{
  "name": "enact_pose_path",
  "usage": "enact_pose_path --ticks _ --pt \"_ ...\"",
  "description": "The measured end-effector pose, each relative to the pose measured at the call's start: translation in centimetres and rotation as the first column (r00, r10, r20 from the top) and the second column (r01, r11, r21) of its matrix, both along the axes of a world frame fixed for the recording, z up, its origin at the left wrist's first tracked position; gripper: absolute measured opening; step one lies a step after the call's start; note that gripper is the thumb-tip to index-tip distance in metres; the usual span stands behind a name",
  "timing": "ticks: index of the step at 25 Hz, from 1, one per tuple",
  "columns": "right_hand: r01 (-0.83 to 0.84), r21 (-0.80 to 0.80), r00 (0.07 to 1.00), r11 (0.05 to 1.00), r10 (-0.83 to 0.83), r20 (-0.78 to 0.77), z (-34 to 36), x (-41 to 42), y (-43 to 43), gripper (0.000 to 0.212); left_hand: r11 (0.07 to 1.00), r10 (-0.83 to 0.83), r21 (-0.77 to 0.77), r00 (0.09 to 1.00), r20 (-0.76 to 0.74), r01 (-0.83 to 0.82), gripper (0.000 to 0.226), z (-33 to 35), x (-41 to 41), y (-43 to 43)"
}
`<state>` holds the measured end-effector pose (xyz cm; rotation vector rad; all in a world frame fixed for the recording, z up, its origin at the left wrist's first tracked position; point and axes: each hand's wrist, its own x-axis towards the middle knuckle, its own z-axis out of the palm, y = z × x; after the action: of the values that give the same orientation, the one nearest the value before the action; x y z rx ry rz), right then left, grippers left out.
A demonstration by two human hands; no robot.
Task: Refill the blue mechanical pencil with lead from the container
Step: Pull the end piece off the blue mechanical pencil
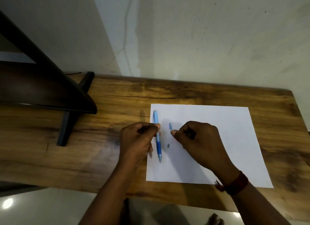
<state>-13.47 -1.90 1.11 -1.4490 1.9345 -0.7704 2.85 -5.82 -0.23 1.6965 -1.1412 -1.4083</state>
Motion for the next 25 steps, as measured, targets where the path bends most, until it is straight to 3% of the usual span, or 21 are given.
enact_pose_path --ticks 2,3,5,9,12,14,19,25 --pt "-0.092 0.094 0.989 0.991 0.080 0.127 0.3 0.3 0.9 0.029 0.998 -0.058 -0.011 0.997 -0.057 0.057 0.007 0.4 -0.7 0.2" --pt "-0.151 0.114 0.983 0.982 0.137 0.120 0.3 0.7 1.6 0.029 0.995 -0.100 -0.020 0.993 -0.069 0.098 0.006 0.5 -1.1 0.5" --pt "-0.197 0.098 0.980 0.975 0.198 0.001 0.0 1.1 2.5 0.024 0.987 -0.162 -0.031 0.983 -0.082 0.160 0.007 0.6 -2.0 1.1" --pt "-0.099 0.027 0.980 0.995 0.102 -0.168 -0.3 -0.5 3.3 0.028 0.979 -0.197 -0.071 0.977 -0.077 0.192 0.006 0.2 -3.6 1.7" --pt "-0.104 0.061 0.979 0.993 0.113 -0.172 -0.8 -1.1 3.8 0.029 0.971 -0.231 -0.078 0.972 -0.047 0.227 0.005 -0.1 -4.4 2.1" --pt "-0.075 0.086 0.981 0.993 0.089 -0.171 -1.4 -1.2 3.9 0.030 0.978 -0.195 -0.072 0.981 -0.011 0.193 0.013 -0.4 -4.7 2.3" --pt "-0.030 0.126 0.979 0.992 0.054 -0.198 -2.2 -1.1 3.4 0.034 0.985 0.074 -0.163 0.992 0.101 -0.057 0.023 -1.0 -3.2 1.4" --pt "-0.061 0.165 0.959 0.984 0.104 -0.265 -2.0 -0.6 3.3 0.039 0.975 0.054 -0.219 0.988 0.141 -0.022 0.024 -1.2 -3.1 1.4"
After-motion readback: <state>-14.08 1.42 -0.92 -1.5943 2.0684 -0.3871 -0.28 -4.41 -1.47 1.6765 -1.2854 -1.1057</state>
